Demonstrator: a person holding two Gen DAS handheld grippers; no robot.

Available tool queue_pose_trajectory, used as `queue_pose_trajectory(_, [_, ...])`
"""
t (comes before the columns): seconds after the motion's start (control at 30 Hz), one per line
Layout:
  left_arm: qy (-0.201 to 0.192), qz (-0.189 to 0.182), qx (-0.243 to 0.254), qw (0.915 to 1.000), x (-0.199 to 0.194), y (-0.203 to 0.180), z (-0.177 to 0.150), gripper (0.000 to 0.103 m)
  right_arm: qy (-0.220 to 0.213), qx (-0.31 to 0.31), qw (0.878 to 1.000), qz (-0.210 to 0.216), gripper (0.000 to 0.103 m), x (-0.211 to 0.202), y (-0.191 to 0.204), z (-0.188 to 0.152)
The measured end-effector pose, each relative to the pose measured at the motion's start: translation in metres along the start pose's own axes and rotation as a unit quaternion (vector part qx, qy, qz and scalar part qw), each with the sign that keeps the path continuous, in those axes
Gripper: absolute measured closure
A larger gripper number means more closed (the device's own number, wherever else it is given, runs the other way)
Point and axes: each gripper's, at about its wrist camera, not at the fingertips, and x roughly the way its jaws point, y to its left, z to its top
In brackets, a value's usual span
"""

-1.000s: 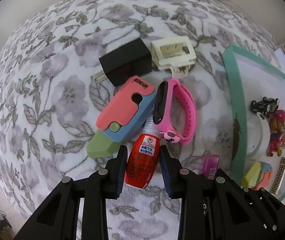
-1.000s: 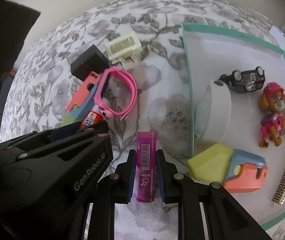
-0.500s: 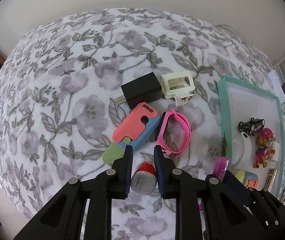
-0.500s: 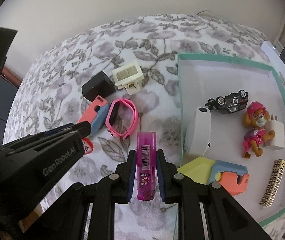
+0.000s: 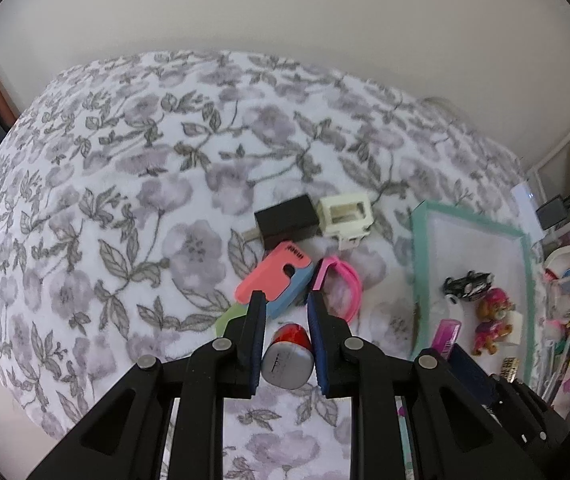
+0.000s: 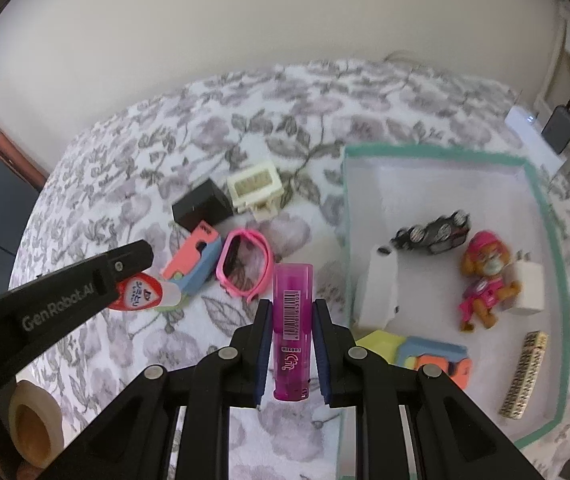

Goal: Organize rigid objects
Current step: 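Carry the red bottle and purple tube into the tray and release them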

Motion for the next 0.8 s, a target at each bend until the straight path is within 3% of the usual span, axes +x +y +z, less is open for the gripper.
queue_pose_trajectory(0.37, [-0.040,-0.022,0.034,0.9984,-0.025,-0.032,-0.005,0.081,-0.041,0.038,0.996,-0.063,0.082,-0.029,-0.047,0.008])
queue_pose_trajectory(0.6, [-0.052,-0.050,0.083,0.9939,-0.030,-0.077,-0.017,0.081,-0.047,0.091,0.986,-0.130,0.082,-0.041,-0.105,0.002])
queue_pose_trajectory(0.8, [-0.051,-0.076,0.128,0.9875,-0.024,-0.118,-0.032,0.081,-0.039,0.135,0.977,-0.162,0.082,-0.044,-0.144,-0.009])
